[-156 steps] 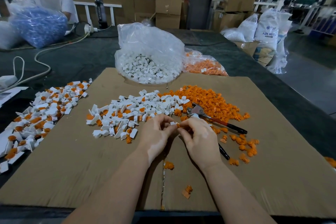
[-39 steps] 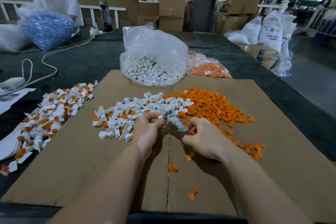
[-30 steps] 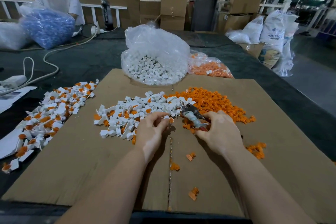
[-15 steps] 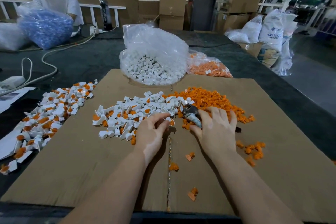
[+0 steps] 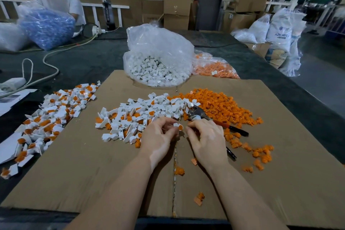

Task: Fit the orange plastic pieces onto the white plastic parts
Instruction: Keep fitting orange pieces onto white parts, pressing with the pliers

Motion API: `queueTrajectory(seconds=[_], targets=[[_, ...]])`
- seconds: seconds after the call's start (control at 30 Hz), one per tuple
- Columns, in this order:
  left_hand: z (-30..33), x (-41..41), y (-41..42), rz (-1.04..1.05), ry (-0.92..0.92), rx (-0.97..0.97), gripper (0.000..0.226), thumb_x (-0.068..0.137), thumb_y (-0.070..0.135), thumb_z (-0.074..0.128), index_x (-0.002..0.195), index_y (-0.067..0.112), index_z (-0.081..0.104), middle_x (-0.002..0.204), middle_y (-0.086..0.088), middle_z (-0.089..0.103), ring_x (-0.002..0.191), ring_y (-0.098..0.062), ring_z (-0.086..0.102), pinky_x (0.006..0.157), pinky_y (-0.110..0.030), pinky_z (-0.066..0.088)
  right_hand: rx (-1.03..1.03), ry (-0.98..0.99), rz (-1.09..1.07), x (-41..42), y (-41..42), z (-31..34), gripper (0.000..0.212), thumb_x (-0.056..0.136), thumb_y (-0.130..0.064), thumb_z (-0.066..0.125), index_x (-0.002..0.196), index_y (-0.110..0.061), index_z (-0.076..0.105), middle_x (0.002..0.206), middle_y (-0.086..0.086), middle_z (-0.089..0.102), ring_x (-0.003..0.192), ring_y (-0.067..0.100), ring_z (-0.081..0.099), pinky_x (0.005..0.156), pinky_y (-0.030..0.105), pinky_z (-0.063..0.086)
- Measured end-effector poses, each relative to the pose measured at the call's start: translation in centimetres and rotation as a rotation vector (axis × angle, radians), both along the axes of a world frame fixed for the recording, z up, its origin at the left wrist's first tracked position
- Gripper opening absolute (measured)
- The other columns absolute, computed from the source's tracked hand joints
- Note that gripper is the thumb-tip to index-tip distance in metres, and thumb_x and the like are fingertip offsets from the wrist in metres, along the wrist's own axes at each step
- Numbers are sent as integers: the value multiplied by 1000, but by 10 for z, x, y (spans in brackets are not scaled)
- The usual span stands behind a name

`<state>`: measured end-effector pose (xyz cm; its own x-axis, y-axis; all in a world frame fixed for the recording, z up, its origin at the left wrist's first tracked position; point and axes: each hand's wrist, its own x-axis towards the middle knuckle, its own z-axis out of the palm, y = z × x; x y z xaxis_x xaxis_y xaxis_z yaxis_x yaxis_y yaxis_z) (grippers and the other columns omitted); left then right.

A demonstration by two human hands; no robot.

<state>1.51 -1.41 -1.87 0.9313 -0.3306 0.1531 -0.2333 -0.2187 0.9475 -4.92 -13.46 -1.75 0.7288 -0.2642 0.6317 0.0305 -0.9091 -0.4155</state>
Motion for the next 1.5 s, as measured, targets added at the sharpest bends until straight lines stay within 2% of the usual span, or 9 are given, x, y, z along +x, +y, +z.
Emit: queueTrajectory(seconds=[0.2,0.4,0.6,0.77,0.87,1.07,1.2,1.33,1.5], targets=[[1,-2,-1,-44,21,-13,19,84,10,66,81,28,61,79,-7,68,72,-14,69,71,-27,56,-62,116,-2,2,1,-1,17,83,-20,68,69,-12,62,69,1,59,70,21,56,69,32,34],[1,-3,-3,-81,-16,27,9,84,9,66,83,18,64,73,-3,67,63,-5,64,61,-12,50,-26,135,15,1,3,1,27,79,-9,69,59,-7,52,57,7,52,57,27,50,62,37,37],[0,-3,-3,-78,-78,84,13,85,13,66,81,25,61,75,4,65,68,-3,62,60,-8,47,88,156,65,3,2,-1,32,84,-10,62,61,-15,41,60,4,48,62,18,40,74,38,36],[1,-2,-2,-122,-154,117,27,81,17,71,97,35,59,90,18,59,84,2,56,69,-2,41,194,170,62,4,-2,-2,27,88,-18,59,63,-16,48,58,-12,41,58,6,38,76,29,32],[1,-1,-1,-90,-118,82,29,79,17,73,98,34,59,87,15,57,79,0,53,66,-2,40,214,170,97,3,-3,-1,21,89,-23,60,69,-19,59,61,-15,47,63,4,43,72,25,27],[1,1,-1,-92,-82,27,27,85,15,66,106,29,58,87,14,58,77,3,54,67,-3,41,282,127,134,0,-4,2,7,88,-15,60,90,-17,66,83,-11,59,84,10,54,77,32,47],[0,3,0,-142,-108,97,32,87,16,63,117,28,58,91,14,60,78,4,53,69,-5,40,237,31,185,-3,-3,5,28,87,-3,60,111,-15,64,97,-5,60,94,12,54,83,25,45],[-1,2,0,-173,-136,148,37,89,19,60,124,30,54,108,19,56,101,1,52,78,-3,39,166,63,189,-2,-3,6,22,86,-3,62,104,-12,69,94,0,62,94,14,55,82,24,45],[-1,2,0,-156,-162,172,36,90,17,59,124,31,55,109,16,57,101,-1,53,81,-4,38,136,80,164,-2,-4,4,16,85,-6,64,100,-10,70,94,1,63,94,15,57,81,23,45]])
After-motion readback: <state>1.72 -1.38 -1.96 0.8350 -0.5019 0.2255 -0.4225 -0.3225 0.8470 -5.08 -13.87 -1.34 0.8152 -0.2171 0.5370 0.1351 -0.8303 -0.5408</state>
